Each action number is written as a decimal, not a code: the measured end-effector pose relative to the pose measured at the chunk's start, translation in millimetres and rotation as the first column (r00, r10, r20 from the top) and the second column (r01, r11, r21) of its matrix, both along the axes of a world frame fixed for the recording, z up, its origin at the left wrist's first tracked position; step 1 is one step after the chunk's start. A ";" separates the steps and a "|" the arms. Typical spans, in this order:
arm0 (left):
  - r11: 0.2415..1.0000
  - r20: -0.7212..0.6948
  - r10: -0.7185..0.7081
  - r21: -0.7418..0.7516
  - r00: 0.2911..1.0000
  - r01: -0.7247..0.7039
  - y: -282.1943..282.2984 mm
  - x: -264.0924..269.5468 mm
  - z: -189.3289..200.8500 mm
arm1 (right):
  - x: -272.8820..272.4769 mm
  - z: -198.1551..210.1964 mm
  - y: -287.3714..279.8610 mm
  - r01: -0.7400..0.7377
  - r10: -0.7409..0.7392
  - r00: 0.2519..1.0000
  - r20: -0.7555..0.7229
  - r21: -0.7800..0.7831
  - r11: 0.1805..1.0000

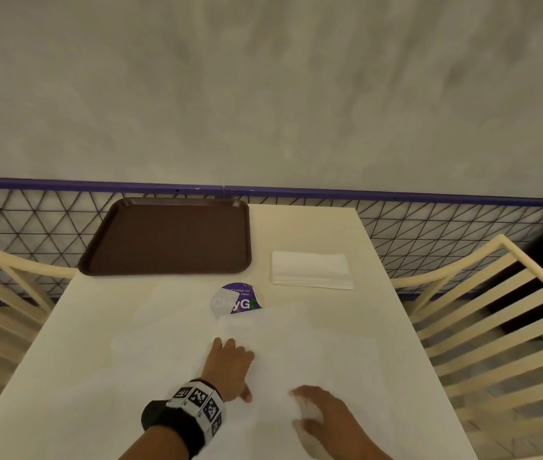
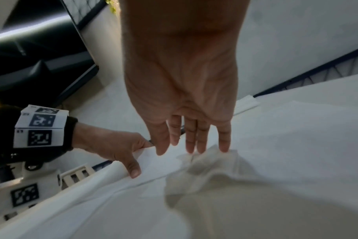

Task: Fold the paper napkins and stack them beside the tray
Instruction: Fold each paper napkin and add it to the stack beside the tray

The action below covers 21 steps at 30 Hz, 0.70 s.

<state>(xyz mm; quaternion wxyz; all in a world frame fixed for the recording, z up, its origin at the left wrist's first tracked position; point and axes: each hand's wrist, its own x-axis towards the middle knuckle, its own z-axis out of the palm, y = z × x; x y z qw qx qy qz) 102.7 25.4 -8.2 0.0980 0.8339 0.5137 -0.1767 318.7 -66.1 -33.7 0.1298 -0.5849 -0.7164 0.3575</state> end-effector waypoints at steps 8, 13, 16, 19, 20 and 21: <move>0.997 0.083 -0.080 0.019 0.993 0.079 -15.2 1.0 5.7 | -30.5 35.8 58.4 -0.202 0.182 0.911 0.371 0.015 0.979; 0.972 0.323 0.235 -0.065 0.917 -0.226 -5.6 -12.1 28.5 | -0.7 34.7 92.5 -0.002 0.027 0.982 0.184 -0.136 0.991; 0.881 0.610 0.471 -0.287 0.637 -0.376 31.9 -16.9 31.8 | 33.4 46.7 121.0 0.200 -0.218 0.973 -0.081 -0.186 0.962; 0.843 0.724 0.526 -0.376 0.446 -0.384 78.5 2.8 45.0 | 63.2 58.6 153.2 0.383 -0.437 0.866 -0.243 -0.237 0.893; 0.828 0.730 0.547 -0.399 0.410 -0.394 95.8 12.3 48.7 | 69.9 63.0 163.1 0.433 -0.493 0.820 -0.291 -0.248 0.867; 0.807 0.738 0.572 -0.426 0.358 -0.410 112.8 21.9 53.0 | 77.1 63.6 174.5 0.472 -0.532 0.779 -0.331 -0.249 0.846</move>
